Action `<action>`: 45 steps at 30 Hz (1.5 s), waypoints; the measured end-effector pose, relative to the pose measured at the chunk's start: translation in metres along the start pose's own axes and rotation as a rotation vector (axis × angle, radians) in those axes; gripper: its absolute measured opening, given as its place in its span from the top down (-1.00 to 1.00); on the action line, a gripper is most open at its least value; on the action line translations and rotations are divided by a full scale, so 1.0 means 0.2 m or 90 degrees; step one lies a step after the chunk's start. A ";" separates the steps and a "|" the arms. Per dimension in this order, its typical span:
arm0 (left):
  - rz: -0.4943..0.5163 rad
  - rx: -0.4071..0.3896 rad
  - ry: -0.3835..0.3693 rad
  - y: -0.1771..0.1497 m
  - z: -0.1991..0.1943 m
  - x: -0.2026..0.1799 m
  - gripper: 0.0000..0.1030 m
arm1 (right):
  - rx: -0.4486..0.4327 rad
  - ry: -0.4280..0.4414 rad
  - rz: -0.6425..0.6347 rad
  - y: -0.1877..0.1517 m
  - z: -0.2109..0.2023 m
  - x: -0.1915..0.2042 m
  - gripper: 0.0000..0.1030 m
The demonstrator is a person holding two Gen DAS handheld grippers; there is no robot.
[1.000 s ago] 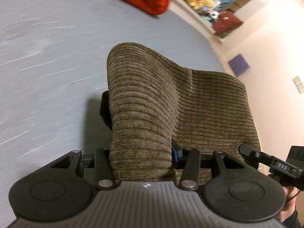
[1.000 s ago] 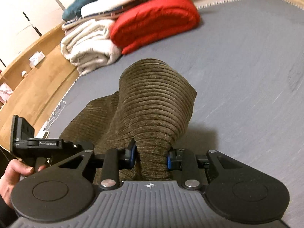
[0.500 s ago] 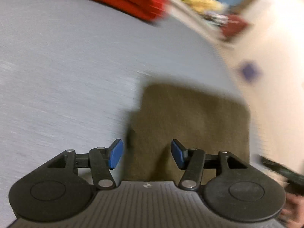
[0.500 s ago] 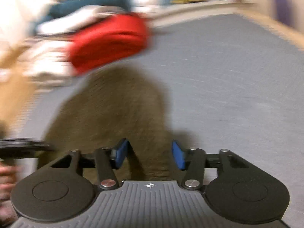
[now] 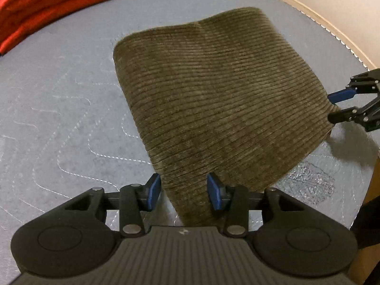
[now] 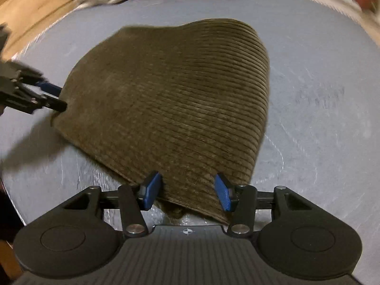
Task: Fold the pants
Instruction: 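Open both tools and withdraw them from the folded pants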
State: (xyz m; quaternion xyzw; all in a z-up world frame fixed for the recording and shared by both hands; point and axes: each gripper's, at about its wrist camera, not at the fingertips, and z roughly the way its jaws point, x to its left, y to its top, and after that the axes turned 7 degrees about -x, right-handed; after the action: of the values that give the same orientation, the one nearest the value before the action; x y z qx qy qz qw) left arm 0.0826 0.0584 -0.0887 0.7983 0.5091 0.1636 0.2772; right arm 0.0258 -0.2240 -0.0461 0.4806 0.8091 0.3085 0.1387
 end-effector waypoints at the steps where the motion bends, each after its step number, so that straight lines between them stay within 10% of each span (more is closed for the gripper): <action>1: -0.009 -0.003 0.000 0.01 -0.03 0.00 0.07 | 0.000 0.005 0.014 0.02 -0.02 -0.02 -0.02; 11: -0.073 -0.162 0.032 0.18 -0.22 -0.03 0.15 | -0.259 -0.058 0.282 0.42 -0.06 -0.30 -0.14; 22: -0.136 -0.189 0.064 0.28 -0.15 0.13 0.51 | -0.197 -0.246 0.272 0.55 0.52 -0.36 -0.11; 27: -0.139 -0.093 0.082 0.19 0.05 0.18 0.49 | -0.188 -0.259 0.299 0.53 0.61 -0.39 -0.10; 34: -0.142 -0.111 0.095 0.21 -0.10 0.16 0.48 | -0.211 -0.255 0.300 0.54 0.46 -0.37 -0.15; 40: -0.083 -0.161 0.057 0.15 -0.29 0.06 0.09 | -0.272 -0.266 0.165 0.49 0.14 -0.12 -0.36; 45: -0.015 -0.026 0.063 -0.04 -0.11 0.02 0.02 | -0.189 -0.189 0.110 0.28 0.02 0.00 -0.46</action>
State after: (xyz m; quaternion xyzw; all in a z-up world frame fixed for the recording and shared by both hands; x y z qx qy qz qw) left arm 0.0671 0.0712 -0.0760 0.7773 0.5278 0.2100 0.2703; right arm 0.0663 -0.2037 -0.0145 0.5627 0.6812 0.3609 0.2984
